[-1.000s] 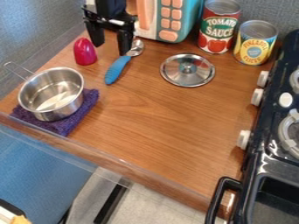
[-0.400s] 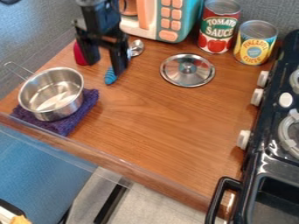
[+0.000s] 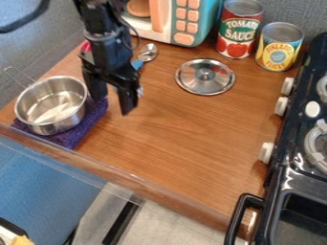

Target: Move the silver pot to the bottom center of the table

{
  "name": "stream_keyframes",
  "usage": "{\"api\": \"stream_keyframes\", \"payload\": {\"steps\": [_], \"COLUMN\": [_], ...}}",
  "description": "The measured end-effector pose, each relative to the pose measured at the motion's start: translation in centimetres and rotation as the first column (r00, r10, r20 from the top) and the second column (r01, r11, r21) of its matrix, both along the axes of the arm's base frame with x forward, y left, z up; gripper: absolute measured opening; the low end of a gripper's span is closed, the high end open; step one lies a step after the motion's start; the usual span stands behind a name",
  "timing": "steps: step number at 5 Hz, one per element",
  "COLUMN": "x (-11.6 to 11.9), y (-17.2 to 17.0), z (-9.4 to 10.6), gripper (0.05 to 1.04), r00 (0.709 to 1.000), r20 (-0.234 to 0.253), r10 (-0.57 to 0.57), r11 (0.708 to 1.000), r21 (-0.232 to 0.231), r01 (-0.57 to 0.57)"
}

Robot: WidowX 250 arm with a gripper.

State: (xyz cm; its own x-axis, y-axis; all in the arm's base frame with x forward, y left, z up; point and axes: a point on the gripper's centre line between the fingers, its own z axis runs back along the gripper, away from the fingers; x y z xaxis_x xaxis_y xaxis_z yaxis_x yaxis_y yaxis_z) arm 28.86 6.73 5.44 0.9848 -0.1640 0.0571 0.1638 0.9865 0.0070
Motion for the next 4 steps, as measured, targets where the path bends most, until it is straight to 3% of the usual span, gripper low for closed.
{"api": "stream_keyframes", "payload": {"steps": [1,3,4], "x": [-0.3,-0.2,-1.0], "y": [-0.3,-1.1,-0.4], "z": [-0.6,4.5,4.7], "gripper": [1.001,1.0,1.0], "r00": [1.0,0.987,0.988], "r20": [-0.009,0.159,0.153], "r10": [-0.02,-0.03,-0.009], "r11": [0.999,0.997,0.999], "r21": [0.029,-0.072,-0.051], "r01": [0.021,0.042,0.017]}}
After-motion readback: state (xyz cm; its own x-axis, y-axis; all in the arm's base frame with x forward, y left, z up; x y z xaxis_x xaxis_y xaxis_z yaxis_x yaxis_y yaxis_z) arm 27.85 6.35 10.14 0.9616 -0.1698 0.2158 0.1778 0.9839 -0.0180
